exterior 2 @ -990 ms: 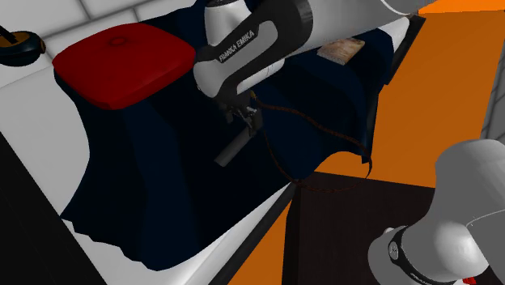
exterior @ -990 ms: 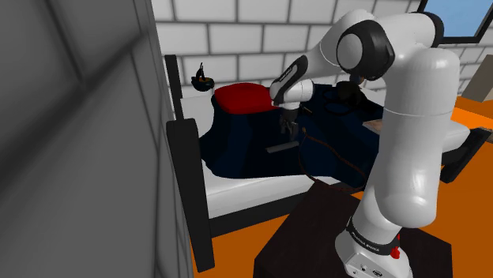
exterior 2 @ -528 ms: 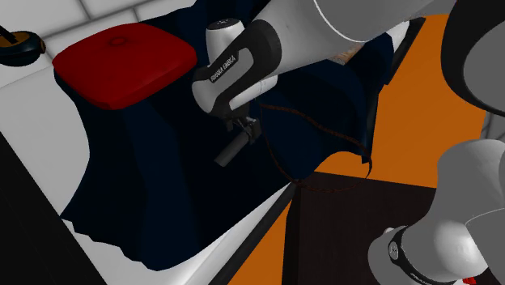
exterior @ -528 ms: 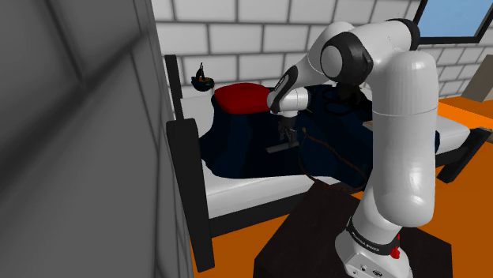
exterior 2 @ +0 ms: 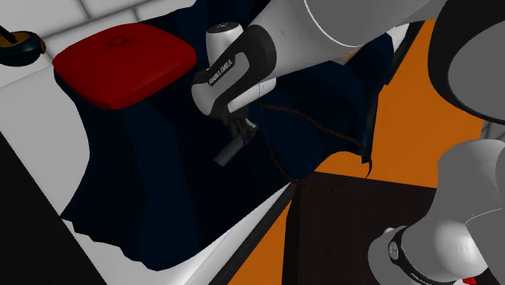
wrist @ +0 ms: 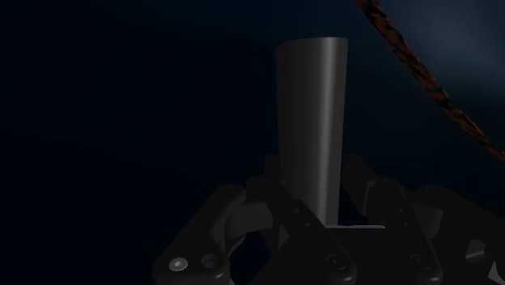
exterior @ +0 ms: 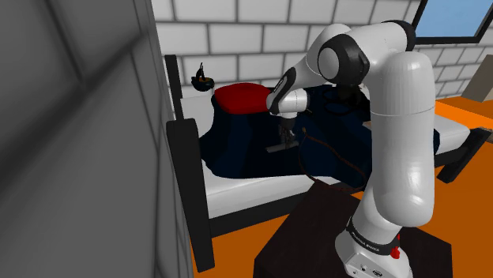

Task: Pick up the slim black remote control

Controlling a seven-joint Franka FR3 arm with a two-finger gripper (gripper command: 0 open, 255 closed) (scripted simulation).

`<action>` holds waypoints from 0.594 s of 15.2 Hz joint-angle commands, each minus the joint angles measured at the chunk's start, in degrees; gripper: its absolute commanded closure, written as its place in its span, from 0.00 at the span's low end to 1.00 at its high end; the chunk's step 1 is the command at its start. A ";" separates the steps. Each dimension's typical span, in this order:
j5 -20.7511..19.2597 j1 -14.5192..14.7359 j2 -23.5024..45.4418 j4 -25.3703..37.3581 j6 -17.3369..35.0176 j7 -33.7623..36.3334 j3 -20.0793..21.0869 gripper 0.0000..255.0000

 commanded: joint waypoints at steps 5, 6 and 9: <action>-0.60 0.28 -0.58 -0.18 -0.52 0.37 -0.37 1.00; -1.22 0.58 -1.24 -0.11 -1.10 0.78 -0.74 1.00; -3.07 1.42 -3.19 0.17 -2.85 2.00 -1.80 1.00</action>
